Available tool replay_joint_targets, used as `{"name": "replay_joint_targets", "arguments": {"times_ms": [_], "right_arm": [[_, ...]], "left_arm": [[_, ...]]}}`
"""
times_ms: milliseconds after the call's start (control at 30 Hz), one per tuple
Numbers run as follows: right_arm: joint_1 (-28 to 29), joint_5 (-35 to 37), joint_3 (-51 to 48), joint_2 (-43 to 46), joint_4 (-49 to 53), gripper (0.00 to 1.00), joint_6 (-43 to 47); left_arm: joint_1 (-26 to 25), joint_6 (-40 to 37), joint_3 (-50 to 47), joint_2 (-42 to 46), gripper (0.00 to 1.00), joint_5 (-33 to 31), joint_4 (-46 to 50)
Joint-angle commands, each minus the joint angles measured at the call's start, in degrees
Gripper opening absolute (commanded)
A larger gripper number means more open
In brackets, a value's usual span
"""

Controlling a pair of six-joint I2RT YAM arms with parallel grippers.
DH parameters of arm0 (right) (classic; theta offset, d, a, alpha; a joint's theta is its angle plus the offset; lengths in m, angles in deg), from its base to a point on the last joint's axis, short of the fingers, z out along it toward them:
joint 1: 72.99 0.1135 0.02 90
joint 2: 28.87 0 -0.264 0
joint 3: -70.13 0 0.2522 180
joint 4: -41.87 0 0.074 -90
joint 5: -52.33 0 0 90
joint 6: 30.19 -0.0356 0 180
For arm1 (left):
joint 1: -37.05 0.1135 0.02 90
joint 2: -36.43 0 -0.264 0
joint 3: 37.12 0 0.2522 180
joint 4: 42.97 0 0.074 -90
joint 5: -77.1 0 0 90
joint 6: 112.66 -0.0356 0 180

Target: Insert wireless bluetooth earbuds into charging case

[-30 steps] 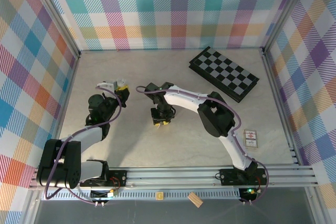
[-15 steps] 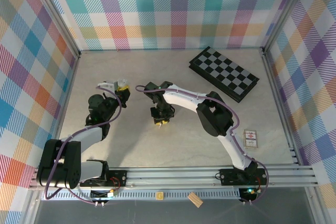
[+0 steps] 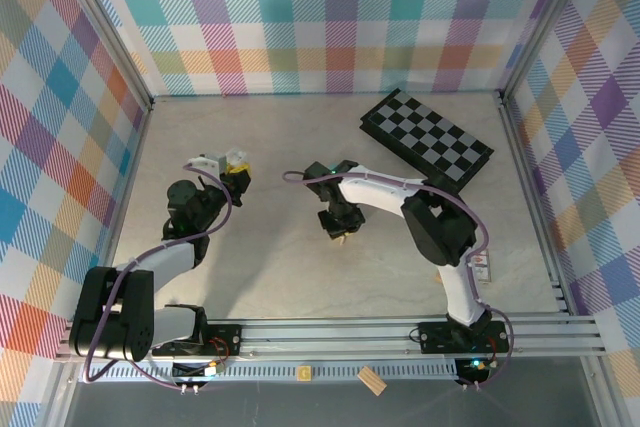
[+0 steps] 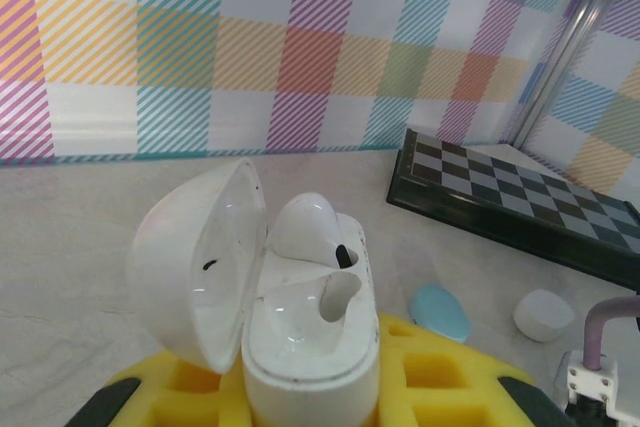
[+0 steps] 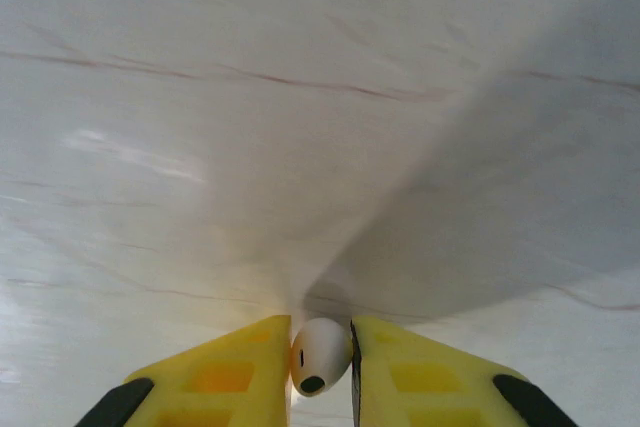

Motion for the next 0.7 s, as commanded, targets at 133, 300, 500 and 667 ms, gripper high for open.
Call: {"name": "replay_joint_targets", "arguments": {"times_ms": [133, 300, 500, 667], "right_arm": [[-0.53, 4.28, -3.90, 2.31, -1.26, 0.24, 4.67], [-1.02, 4.00, -1.64, 2.20, -0.69, 0.37, 0.20], [-2.02, 1.00, -0.18, 1.03, 1.29, 0.36, -4.67], [-2.20, -0.76, 0.26, 0.29, 2.94, 0.32, -7.04]], "left_arm": [[-1.28, -0.61, 0.67, 2.38, 0.16, 1.29, -0.33], [-1.75, -1.10, 1.07, 2.30, 0.16, 1.28, 0.20], [-1.80, -1.88, 1.34, 2.45, 0.16, 1.19, 0.98], [-1.83, -2.27, 1.33, 2.65, 0.16, 1.28, 1.59]]}}
